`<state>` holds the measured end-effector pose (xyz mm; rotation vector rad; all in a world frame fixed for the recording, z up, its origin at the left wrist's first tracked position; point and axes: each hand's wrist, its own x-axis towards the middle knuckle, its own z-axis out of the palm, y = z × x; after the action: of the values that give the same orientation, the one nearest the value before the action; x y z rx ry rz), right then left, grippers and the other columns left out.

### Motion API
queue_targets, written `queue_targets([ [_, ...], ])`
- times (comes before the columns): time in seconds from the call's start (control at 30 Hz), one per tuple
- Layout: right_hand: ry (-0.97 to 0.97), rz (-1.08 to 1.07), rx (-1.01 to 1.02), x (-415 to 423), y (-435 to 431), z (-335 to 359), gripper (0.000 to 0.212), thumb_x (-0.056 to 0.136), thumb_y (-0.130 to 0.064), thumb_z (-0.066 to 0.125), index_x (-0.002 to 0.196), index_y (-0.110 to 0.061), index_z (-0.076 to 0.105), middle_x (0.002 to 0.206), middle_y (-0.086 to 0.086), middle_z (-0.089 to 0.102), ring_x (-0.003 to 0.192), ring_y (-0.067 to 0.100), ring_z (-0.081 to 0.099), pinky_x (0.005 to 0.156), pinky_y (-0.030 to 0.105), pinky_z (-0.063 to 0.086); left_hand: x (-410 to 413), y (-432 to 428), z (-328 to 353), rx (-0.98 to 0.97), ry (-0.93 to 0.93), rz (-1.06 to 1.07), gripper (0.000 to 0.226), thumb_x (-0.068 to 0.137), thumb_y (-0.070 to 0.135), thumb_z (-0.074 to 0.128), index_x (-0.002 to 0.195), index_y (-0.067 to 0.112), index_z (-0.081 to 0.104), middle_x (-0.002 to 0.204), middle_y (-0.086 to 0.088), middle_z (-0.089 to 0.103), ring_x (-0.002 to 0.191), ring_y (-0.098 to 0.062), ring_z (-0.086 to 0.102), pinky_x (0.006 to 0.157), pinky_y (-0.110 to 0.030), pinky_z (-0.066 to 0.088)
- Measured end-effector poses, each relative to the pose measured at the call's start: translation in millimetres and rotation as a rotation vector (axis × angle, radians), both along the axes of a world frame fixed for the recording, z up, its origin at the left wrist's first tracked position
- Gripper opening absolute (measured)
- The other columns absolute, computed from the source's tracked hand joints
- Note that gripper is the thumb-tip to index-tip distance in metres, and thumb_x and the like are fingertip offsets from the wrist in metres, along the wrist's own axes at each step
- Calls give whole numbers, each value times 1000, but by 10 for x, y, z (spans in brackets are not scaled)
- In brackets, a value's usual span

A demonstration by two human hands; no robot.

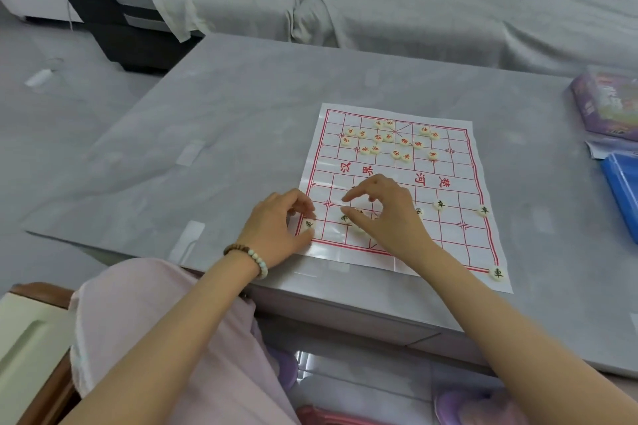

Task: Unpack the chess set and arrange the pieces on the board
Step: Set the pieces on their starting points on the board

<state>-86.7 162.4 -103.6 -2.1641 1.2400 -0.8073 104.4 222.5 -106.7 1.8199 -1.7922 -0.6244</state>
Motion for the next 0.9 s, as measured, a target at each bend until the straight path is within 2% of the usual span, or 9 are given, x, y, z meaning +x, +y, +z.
queue_targets([
  [0.07, -4, -23, 11, -56, -6, 0, 13, 78, -35, 71, 91, -31, 68, 95, -18, 56, 87, 4, 50, 88, 45, 45, 56, 22, -30, 17, 41, -51, 32, 74, 25, 72, 99, 33, 54, 98, 20, 61, 98, -4, 52, 89, -27, 45],
  [0.13, -11, -46, 29, -97, -2, 13, 13, 78, -34, 71, 91, -32, 67, 96, -18, 55, 86, 4, 49, 89, 46, 44, 77, 54, -67, 8, 43, -33, 34, 72, 31, 74, 100, 33, 55, 102, 18, 58, 97, -4, 50, 84, -23, 44],
  [0.23, -4, -44, 48, -109, 26, 58, 13, 79, -33, 70, 91, -31, 67, 98, -17, 55, 87, 5, 50, 91, 44, 44, 79, 95, -100, -34, 44, 29, 28, 74, 37, 72, 95, 34, 55, 93, 21, 56, 90, -2, 49, 77, -14, 40],
  [0.37, 16, -27, 43, -111, 50, 106, 13, 80, -34, 70, 92, -30, 67, 99, -16, 55, 88, 5, 50, 92, 43, 43, 151, 146, -91, 3, 98, 6, 26, 73, 36, 73, 91, 38, 54, 89, 23, 60, 91, -1, 52, 77, -13, 40],
  [0.57, -11, -47, 53, -179, 40, 119, 12, 80, -35, 68, 91, -34, 63, 99, -16, 56, 87, 2, 50, 89, 36, 45, 201, 204, -88, 23, 133, 11, 27, 73, 34, 75, 93, 34, 58, 91, 22, 61, 93, -1, 52, 76, -10, 38],
  [0.7, 2, -73, 66, -246, 6, 106, 11, 81, -36, 67, 91, -34, 62, 100, -16, 56, 86, 0, 50, 85, 28, 41, 211, 200, -73, 32, 122, 1, 27, 73, 33, 74, 95, 34, 58, 93, 21, 61, 94, -4, 53, 79, -15, 41],
  [0.8, 13, -87, 64, -315, -18, 101, 12, 81, -36, 67, 92, -32, 63, 98, -15, 57, 86, -1, 50, 80, 23, 39, 193, 181, -46, 48, 43, -20, 31, 73, 38, 74, 99, 36, 57, 101, 16, 60, 95, -6, 50, 84, -20, 42],
  [0.9, 66, -71, 74, -391, -30, 128, 14, 79, -36, 69, 93, -33, 65, 99, -16, 54, 87, 3, 49, 83, 27, 41, 70, 115, 25, -21, -55, -49, 38, 74, 45, 70, 108, 34, 58, 113, 12, 58, 103, -8, 47, 92, -27, 41],
])
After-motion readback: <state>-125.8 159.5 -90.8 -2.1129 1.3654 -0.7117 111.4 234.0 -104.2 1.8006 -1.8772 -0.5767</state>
